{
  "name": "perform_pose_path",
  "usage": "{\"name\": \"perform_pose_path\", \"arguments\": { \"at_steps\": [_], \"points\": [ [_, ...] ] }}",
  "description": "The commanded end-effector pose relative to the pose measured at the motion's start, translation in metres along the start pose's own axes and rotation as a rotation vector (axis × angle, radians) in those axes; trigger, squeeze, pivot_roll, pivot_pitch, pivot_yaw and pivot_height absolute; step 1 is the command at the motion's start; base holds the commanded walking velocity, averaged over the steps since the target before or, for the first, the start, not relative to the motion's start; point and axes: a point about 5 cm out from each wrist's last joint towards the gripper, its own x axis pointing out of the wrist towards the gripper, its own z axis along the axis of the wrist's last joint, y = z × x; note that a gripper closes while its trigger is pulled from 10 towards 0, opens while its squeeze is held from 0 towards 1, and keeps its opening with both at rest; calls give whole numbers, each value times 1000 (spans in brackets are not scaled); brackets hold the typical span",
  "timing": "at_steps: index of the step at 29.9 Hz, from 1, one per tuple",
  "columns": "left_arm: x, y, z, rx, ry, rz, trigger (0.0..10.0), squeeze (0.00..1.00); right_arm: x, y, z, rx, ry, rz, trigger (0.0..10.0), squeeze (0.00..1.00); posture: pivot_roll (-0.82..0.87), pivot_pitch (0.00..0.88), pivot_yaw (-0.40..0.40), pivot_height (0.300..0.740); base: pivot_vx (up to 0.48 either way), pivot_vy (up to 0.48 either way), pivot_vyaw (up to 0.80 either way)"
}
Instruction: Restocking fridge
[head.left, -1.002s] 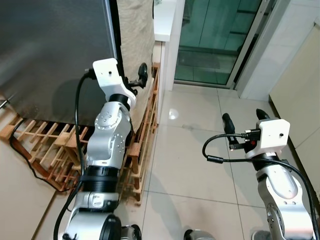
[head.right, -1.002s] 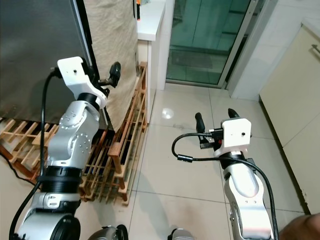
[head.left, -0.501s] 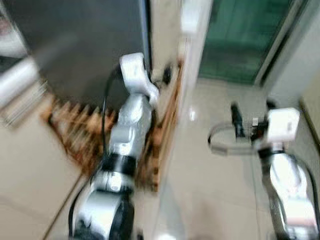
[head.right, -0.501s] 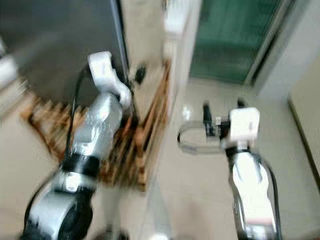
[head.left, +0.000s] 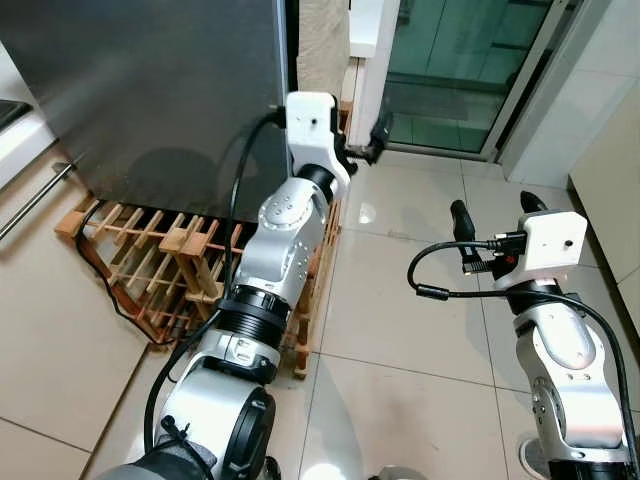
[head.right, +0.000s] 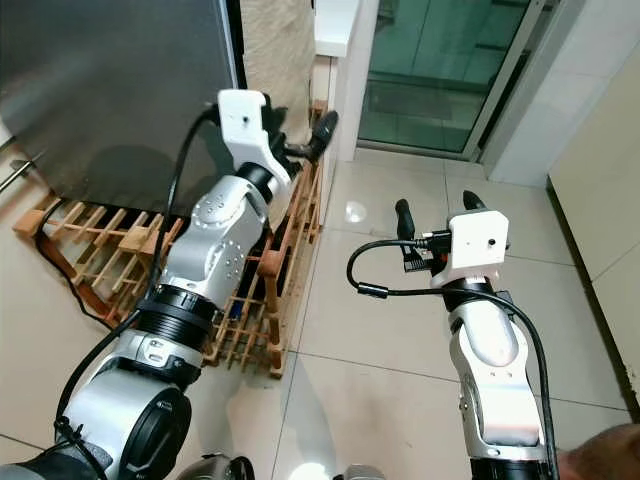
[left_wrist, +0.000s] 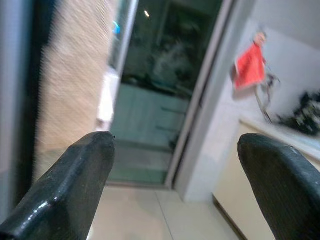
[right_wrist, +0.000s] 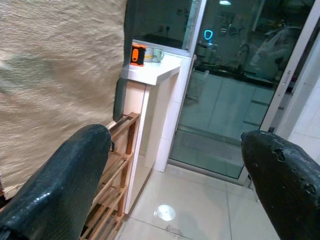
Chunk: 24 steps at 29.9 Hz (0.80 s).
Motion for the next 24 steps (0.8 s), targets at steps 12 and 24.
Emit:
{"name": "perform_pose_path", "arguments": {
  "at_steps": [12, 24],
  "points": [
    [-77, 66, -10, 9, -9, 194, 10000, 0, -3, -1, 7, 27, -31, -7, 10000, 0, -176, 52, 10, 740, 0, 0, 0],
    [-182, 87, -12, 280, 87, 413, 10000, 0, -60, -16, 4, -114, -26, -69, 10000, 0, -135, 35, -42, 740, 0, 0, 0]
  ]
}}
